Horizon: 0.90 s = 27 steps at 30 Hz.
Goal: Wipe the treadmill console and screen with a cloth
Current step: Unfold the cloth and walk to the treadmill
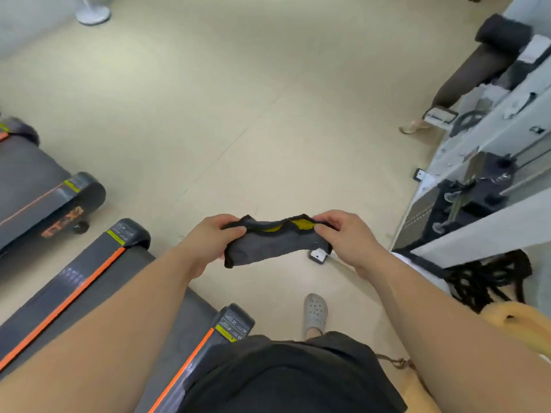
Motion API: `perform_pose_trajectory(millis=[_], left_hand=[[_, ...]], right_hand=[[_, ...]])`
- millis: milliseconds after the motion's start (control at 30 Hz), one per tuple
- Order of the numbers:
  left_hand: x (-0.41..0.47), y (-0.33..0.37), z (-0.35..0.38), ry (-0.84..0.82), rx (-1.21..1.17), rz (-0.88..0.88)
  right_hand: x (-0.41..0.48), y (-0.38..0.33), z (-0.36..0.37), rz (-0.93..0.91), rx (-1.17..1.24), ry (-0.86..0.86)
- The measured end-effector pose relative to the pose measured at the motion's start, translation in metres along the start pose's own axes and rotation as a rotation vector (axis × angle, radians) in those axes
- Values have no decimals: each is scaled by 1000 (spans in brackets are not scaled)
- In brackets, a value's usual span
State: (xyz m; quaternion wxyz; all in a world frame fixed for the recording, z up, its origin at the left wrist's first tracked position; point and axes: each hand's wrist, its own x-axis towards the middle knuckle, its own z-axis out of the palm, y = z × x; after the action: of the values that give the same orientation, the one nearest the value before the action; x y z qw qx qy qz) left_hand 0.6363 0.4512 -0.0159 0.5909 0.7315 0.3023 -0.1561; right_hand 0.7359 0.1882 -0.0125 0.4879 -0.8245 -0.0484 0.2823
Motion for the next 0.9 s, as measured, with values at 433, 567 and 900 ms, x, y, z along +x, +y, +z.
perform_pose_trajectory(millis=[433, 567, 900], left_hand=[[56, 28, -62, 376, -363, -116], [78, 16, -108, 476, -483, -133], [97, -1, -270, 658, -397, -124]], right_hand=[[187, -115, 28, -194, -226, -423], [229, -164, 76, -261, -322, -557], [299, -316, 242, -402, -353, -717]])
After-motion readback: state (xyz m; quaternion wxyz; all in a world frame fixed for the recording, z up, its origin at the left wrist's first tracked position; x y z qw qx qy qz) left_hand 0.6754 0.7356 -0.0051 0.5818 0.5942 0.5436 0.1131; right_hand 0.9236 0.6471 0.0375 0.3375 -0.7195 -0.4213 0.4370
